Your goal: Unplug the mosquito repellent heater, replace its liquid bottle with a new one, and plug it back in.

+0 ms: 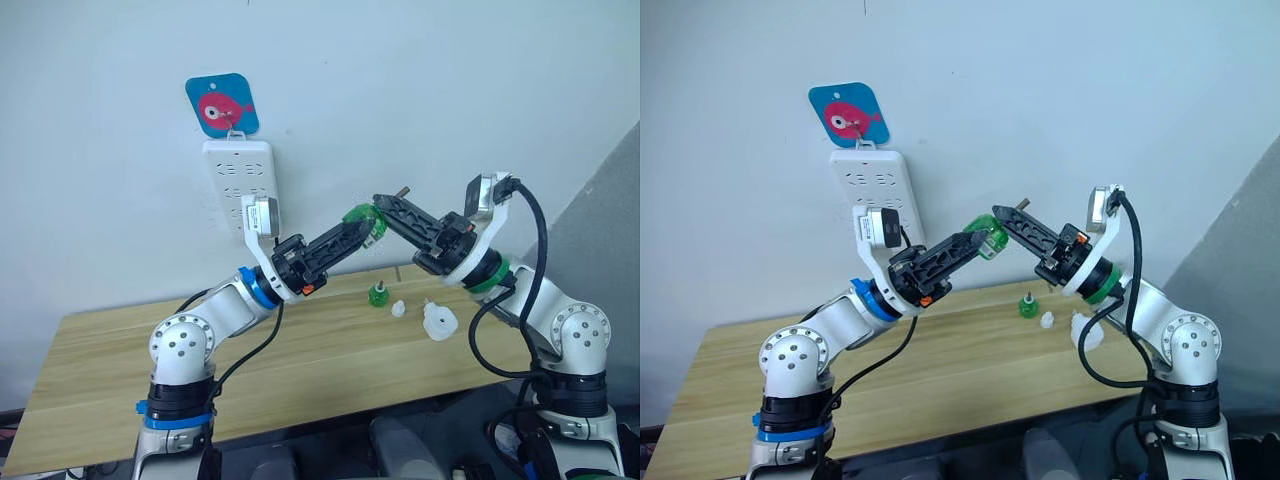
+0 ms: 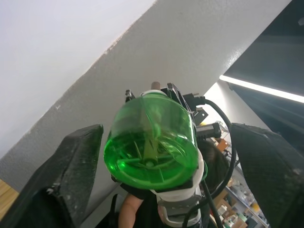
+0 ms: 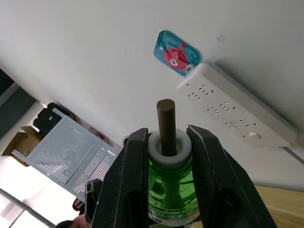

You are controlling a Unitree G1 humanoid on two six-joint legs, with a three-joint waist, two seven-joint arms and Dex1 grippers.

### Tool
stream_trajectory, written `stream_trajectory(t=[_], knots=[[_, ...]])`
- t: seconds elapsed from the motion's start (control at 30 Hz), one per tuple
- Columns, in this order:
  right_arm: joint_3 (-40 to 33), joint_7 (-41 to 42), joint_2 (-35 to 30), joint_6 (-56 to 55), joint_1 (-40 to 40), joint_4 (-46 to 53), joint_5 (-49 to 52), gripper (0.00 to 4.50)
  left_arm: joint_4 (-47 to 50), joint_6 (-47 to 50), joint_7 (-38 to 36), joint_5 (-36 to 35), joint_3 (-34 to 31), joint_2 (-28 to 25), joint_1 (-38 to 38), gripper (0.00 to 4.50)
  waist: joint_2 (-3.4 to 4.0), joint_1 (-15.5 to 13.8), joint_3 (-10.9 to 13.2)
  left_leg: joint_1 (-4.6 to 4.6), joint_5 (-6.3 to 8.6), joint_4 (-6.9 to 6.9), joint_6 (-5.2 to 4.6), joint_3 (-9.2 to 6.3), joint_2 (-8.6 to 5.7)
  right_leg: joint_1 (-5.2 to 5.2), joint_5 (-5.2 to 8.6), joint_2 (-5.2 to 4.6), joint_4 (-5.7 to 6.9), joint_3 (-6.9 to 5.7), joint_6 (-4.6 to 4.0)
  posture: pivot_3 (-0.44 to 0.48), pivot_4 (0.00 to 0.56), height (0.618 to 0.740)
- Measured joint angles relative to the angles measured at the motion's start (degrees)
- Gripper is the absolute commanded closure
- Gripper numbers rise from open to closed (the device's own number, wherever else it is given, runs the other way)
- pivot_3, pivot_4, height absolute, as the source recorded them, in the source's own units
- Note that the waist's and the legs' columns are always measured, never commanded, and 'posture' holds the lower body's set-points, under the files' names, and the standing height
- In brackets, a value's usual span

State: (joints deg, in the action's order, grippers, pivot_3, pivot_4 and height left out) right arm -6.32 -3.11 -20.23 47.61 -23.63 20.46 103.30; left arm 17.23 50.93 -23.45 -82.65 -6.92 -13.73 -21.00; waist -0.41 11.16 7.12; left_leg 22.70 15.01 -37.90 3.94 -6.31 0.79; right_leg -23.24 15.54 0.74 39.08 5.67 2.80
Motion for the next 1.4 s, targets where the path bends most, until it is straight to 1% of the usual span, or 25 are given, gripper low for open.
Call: stream_trajectory(t=[0.1, 0.13, 0.17, 0.5, 0.57, 0.67, 0.73, 0.77, 0.8, 0.83, 0.9, 0.97, 1.07, 1.13, 1.17, 1.23, 1.27, 1.3, 1.4], knots=[[0.77, -0.70, 0.02, -0.76, -0.14, 0.54, 0.60, 3.66, -0.38, -0.33, 0.41, 0.32, 0.01, 0.27, 0.00, 1.92, 0.00, 0.00, 0.00, 0.00, 0.00, 0.00, 0.00, 0.00, 0.00, 0.00, 0.01, 0.00, 0.00, 0.00, 0.01, -0.212, 0.067, 0.734], [0.80, -0.92, 0.02, -0.98, -0.16, 0.57, 0.83, 3.66, -0.42, -0.36, 0.32, 0.31, 0.04, 0.50, -0.01, 2.19, 0.00, -0.01, 0.00, 0.00, 0.00, 0.00, 0.00, 0.00, 0.00, 0.00, 0.01, 0.00, 0.00, 0.00, 0.01, -0.212, 0.067, 0.734], [0.86, -1.10, 0.02, -1.14, -0.17, 0.57, 1.01, 3.66, -0.42, -0.42, 0.33, 0.32, 0.04, 0.61, -0.01, 2.25, 0.00, -0.01, 0.00, 0.00, 0.00, 0.00, 0.00, 0.01, 0.00, 0.00, 0.01, 0.00, -0.01, 0.01, 0.01, -0.212, 0.067, 0.734], [1.78, -2.17, -0.03, -2.19, -0.78, 0.57, 1.41, 3.66, -0.48, -1.14, 0.21, 0.80, -0.06, 0.37, -0.01, 2.25, 0.02, -0.01, -0.01, 0.00, 0.00, 0.00, 0.00, 0.01, 0.00, 0.00, 0.00, 0.00, -0.01, 0.01, 0.00, -0.208, 0.059, 0.734], [1.88, -2.49, -0.04, -2.35, -0.78, 0.57, 1.46, 2.91, -0.60, -1.17, 0.17, 0.98, -0.03, 0.34, -0.01, 2.25, 0.02, -0.01, -0.01, 0.00, 0.00, 0.00, 0.00, 0.00, 0.00, 0.00, 0.00, 0.00, -0.01, 0.01, 0.00, -0.208, 0.059, 0.734], [1.97, -3.37, -0.03, -2.73, -0.78, 0.63, 1.95, 2.00, -1.14, -1.04, 0.18, 1.61, 0.23, -0.27, 0.00, 2.25, 0.03, 0.00, -0.02, 0.00, 0.00, 0.00, 0.00, 0.00, 0.00, 0.00, 0.00, 0.00, 0.00, 0.01, 0.00, -0.210, 0.063, 0.734], [1.92, -3.57, -0.68, -3.05, -0.78, 0.96, 2.59, 1.29, -1.41, -0.86, -0.18, 1.99, 0.26, -1.19, 0.01, 2.25, 0.03, -0.01, -0.02, 0.00, 0.00, 0.01, 0.00, 0.01, 0.00, 0.00, 0.01, 0.00, -0.01, 0.01, 0.01, -0.214, 0.071, 0.734], [1.83, -3.56, -1.46, -3.06, -0.78, 1.30, 2.60, 1.06, -1.65, -0.75, -0.35, 2.08, 0.21, -1.65, 0.05, 2.25, 0.03, -0.03, -0.02, 0.00, 0.00, 0.01, 0.00, 0.01, 0.00, 0.00, 0.01, 0.00, -0.01, 0.01, 0.01, -0.214, 0.086, 0.734], [1.61, -3.56, -2.33, -3.10, -0.74, 1.81, 2.53, 0.70, -1.98, -0.51, -0.61, 2.16, 0.10, -2.10, 0.08, 2.25, 0.03, -0.05, -0.01, 0.01, 0.00, 0.01, 0.00, 0.01, 0.00, 0.00, 0.01, 0.00, -0.02, 0.01, 0.02, -0.214, 0.091, 0.734], [1.20, -3.55, -3.34, -3.14, -0.64, 2.18, 2.44, 0.33, -2.15, -0.26, -0.92, 2.19, 0.02, -2.57, 0.12, 2.25, 0.03, -0.07, -0.01, 0.01, 0.00, 0.01, -0.01, 0.01, 0.00, 0.00, 0.02, 0.01, -0.02, 0.01, 0.03, -0.215, 0.095, 0.734], [0.07, -3.61, -6.13, -3.24, 0.81, 3.43, 1.03, 0.33, -2.18, 0.06, -1.49, 2.37, -0.02, -3.68, 0.15, 2.25, 0.03, -0.22, -0.01, 0.01, 0.01, 0.02, -0.01, 0.01, 0.00, 0.00, 0.06, 0.01, -0.04, 0.01, 0.09, -0.216, 0.100, 0.734], [-1.64, -3.86, -9.98, -3.07, 4.07, 4.44, -1.63, 0.33, -2.56, 0.26, -2.56, 3.06, -0.34, -6.00, 0.53, 2.25, 0.04, -0.28, 0.00, 0.00, 0.02, 0.04, -0.03, 0.03, 0.00, 0.00, 0.12, 0.01, -0.06, 0.03, 0.17, -0.225, 0.126, 0.734], [-3.35, -2.48, -19.34, -0.39, 10.00, 6.68, -9.03, 0.33, -4.12, 0.27, -5.20, 6.08, -0.79, -10.13, 1.35, 2.25, 0.19, -0.43, 0.26, -0.02, 0.02, 0.05, -0.04, 0.08, -0.03, 0.00, 0.17, 0.02, -0.07, 0.09, 0.22, -0.232, 0.144, 0.734], [-3.47, 0.07, -27.31, 2.06, 14.61, 10.09, -17.50, 0.33, -4.49, -0.17, -8.76, 10.44, -0.85, -14.56, 3.24, 2.25, 0.32, -0.45, 0.60, -0.11, 0.03, 0.11, -0.05, 0.13, -0.02, 0.00, 0.26, 0.06, -0.08, 0.14, 0.25, -0.240, 0.160, 0.734], [-3.33, 0.82, -29.07, 2.64, 15.58, 11.12, -20.53, 0.33, -4.53, -0.37, -10.06, 12.14, -0.77, -15.68, 3.82, 2.25, 0.35, -0.40, 0.77, -0.15, 0.03, 0.11, -0.05, 0.16, 0.01, 0.01, 0.29, 0.08, -0.08, 0.17, 0.24, -0.240, 0.160, 0.734], [-0.72, 2.91, -33.66, 4.27, 16.78, 13.32, -28.43, 0.33, -4.19, -1.22, -14.02, 16.00, 0.68, -17.51, 4.99, 2.25, 0.36, -0.29, 1.18, -0.20, 0.03, 0.11, -0.05, 0.23, 0.02, 0.02, 0.32, 0.10, -0.08, 0.23, 0.23, -0.247, 0.181, 0.734], [0.77, 4.01, -35.15, 5.15, 16.89, 13.67, -31.18, 0.16, -3.70, -1.68, -15.66, 17.63, 1.36, -18.06, 5.47, 2.25, 0.31, -0.30, 1.35, -0.22, 0.03, 0.11, -0.05, 0.23, 0.03, 0.04, 0.32, 0.10, -0.09, 0.24, 0.23, -0.246, 0.186, 0.734], [1.96, 4.57, -35.87, 6.09, 16.61, 13.70, -32.95, 0.00, -2.89, -2.35, -17.24, 19.14, 2.21, -18.98, 6.00, 2.25, 0.19, -0.31, 1.69, -0.22, 0.03, 0.10, -0.05, 0.25, 0.04, 0.04, 0.32, 0.10, -0.09, 0.25, 0.23, -0.244, 0.191, 0.734], [6.58, 6.91, -37.42, 9.32, 14.39, 12.77, -38.49, 0.00, -0.10, -4.10, -21.88, 23.84, 4.89, -21.24, 7.88, 2.25, 0.06, -0.41, 2.62, -0.19, 0.03, 0.10, -0.05, 0.33, 0.04, 0.04, 0.32, 0.08, -0.11, 0.33, 0.24, -0.238, 0.215, 0.734]])
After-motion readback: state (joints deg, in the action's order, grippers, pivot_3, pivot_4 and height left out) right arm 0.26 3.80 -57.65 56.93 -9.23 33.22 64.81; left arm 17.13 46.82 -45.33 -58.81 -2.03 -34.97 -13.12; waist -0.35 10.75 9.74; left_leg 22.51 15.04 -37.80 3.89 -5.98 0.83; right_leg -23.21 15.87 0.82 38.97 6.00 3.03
